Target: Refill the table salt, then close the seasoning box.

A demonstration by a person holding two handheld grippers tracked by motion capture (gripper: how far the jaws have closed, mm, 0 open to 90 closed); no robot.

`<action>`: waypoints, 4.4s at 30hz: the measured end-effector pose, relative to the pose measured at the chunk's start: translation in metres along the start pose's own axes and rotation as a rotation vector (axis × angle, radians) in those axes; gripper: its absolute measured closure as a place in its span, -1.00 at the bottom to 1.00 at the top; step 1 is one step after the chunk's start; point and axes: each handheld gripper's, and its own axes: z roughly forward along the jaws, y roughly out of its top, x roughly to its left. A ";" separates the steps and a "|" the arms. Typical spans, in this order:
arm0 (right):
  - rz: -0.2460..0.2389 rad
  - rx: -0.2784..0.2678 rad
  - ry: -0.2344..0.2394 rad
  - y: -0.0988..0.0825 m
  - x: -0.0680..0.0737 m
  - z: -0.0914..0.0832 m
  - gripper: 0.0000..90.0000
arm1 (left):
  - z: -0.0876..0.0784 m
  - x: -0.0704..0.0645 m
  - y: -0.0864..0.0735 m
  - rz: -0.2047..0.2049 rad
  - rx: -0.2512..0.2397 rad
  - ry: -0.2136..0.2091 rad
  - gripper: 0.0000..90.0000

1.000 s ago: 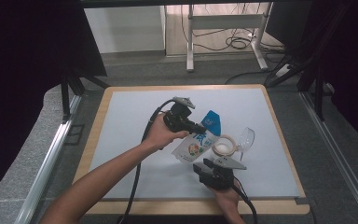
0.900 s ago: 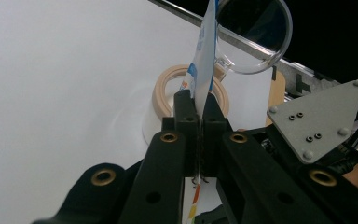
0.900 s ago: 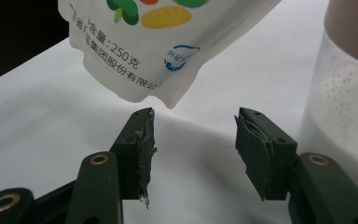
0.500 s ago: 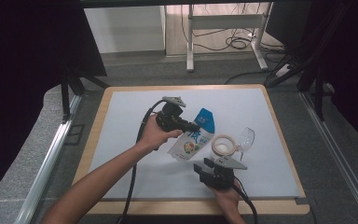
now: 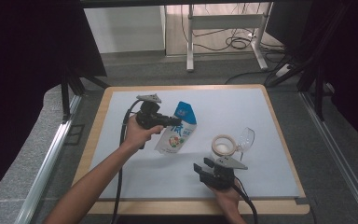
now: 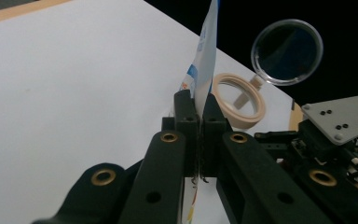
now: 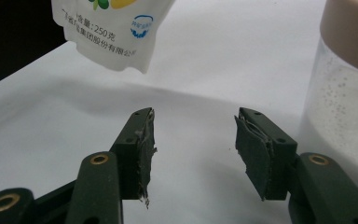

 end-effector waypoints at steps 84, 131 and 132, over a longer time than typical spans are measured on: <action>0.006 0.005 0.008 0.000 -0.001 0.004 0.03 | -0.072 0.045 -0.133 -0.077 -0.210 0.327 -0.06; -0.108 -0.032 0.034 -0.004 -0.014 -0.022 0.01 | -0.066 0.023 -0.196 -0.106 -0.099 0.365 -0.18; -0.111 -0.033 0.038 -0.004 -0.016 -0.024 0.01 | -0.065 0.023 -0.197 -0.107 -0.095 0.363 -0.18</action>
